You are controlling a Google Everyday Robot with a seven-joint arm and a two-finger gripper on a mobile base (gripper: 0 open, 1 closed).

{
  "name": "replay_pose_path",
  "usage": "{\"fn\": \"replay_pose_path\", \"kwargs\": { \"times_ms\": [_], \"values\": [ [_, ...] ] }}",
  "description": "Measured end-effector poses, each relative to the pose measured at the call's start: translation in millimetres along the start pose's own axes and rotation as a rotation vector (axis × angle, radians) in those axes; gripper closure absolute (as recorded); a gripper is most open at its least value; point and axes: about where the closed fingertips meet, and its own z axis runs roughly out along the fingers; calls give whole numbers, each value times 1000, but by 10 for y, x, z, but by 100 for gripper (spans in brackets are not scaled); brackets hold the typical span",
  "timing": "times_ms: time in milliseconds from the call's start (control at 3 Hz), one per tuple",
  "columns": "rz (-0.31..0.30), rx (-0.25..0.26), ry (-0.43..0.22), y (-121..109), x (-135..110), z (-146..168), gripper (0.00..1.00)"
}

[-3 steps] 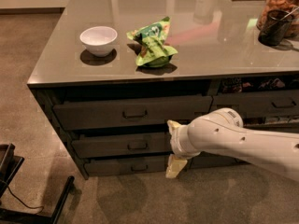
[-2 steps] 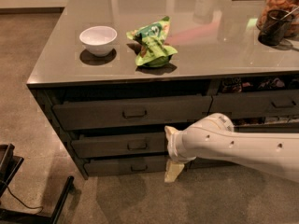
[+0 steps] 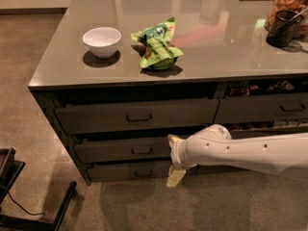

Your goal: Open middle drawer

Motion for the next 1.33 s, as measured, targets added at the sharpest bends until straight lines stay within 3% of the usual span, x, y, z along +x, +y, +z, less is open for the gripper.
{"fn": "replay_pose_path", "kwargs": {
  "times_ms": [667, 1333],
  "values": [
    [-32, 55, 28, -129, 110, 81, 0],
    [8, 57, 5, -253, 218, 437, 0]
  ]
}}
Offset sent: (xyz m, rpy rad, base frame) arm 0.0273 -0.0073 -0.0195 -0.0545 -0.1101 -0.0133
